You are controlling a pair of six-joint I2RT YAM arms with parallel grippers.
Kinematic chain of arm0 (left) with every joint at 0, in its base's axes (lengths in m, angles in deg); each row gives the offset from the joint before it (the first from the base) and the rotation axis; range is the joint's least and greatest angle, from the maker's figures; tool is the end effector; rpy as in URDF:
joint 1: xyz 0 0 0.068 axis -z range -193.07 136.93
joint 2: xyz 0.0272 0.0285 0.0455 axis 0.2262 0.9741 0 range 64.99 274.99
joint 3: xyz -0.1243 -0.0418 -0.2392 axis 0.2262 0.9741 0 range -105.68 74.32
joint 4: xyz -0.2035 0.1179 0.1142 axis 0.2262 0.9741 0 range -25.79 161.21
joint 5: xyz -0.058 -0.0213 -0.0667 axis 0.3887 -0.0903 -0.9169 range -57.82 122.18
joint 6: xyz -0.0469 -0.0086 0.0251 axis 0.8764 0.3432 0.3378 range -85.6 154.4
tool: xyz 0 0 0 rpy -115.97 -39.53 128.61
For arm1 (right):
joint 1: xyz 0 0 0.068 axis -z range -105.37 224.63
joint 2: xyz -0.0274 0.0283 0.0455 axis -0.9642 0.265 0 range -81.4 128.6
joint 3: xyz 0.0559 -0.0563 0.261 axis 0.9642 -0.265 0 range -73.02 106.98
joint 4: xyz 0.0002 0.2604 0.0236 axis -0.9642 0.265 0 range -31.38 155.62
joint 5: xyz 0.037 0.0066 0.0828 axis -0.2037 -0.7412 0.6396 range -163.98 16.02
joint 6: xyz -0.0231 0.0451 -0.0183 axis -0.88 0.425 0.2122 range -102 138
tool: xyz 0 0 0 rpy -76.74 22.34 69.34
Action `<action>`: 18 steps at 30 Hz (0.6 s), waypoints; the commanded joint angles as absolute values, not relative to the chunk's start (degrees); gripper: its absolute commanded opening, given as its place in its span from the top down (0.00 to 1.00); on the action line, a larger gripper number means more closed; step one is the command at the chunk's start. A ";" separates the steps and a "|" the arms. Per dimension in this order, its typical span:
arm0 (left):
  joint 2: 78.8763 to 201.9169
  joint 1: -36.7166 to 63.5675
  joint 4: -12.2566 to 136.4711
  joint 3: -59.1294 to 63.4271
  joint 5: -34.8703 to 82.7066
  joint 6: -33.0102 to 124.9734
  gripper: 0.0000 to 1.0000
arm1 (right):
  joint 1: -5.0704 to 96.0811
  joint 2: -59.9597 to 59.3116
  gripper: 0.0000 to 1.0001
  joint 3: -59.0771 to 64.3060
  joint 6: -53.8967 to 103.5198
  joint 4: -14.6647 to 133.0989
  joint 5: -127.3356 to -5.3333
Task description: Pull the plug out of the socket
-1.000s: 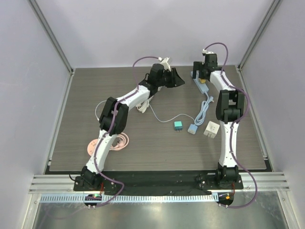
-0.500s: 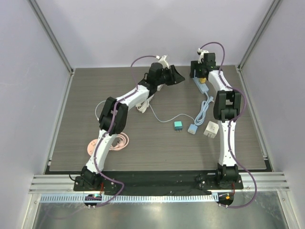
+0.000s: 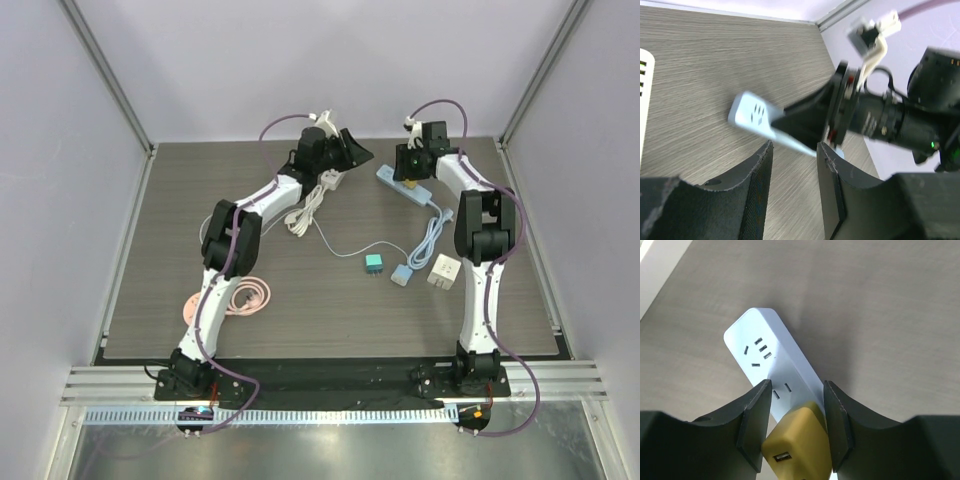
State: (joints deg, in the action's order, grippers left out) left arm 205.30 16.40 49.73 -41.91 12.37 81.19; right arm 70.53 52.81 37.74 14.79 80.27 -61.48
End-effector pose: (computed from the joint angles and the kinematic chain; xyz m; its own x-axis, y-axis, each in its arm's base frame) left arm 0.4967 -0.2946 0.2190 -0.6488 -0.4210 -0.6339 0.4103 0.5080 -0.7573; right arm 0.5277 0.0456 0.1832 -0.6931 -0.1044 -0.7133 -0.2613 0.9585 0.1136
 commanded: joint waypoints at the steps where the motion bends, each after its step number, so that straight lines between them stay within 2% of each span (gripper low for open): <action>1: 205.26 16.81 46.28 -42.05 11.35 82.13 0.59 | 69.97 45.25 0.49 33.34 15.01 83.06 -58.16; 7: 206.84 17.33 49.26 -45.73 9.33 81.95 0.60 | 70.68 41.82 0.48 31.75 20.01 83.49 -48.06; 10: 208.51 18.12 52.77 -48.45 10.20 81.86 0.64 | 70.59 40.41 0.30 31.13 21.42 82.62 -48.92; 11: 208.95 18.39 54.35 -49.42 10.55 81.60 0.65 | 70.68 39.98 0.17 31.22 21.60 82.35 -49.88; 14: 211.06 18.74 58.67 -52.76 11.17 81.60 0.70 | 70.59 38.39 0.07 31.57 21.51 81.74 -56.28; 18: 215.36 18.83 60.43 -57.77 10.12 84.31 0.76 | 70.59 34.88 0.05 29.82 21.86 81.47 -62.09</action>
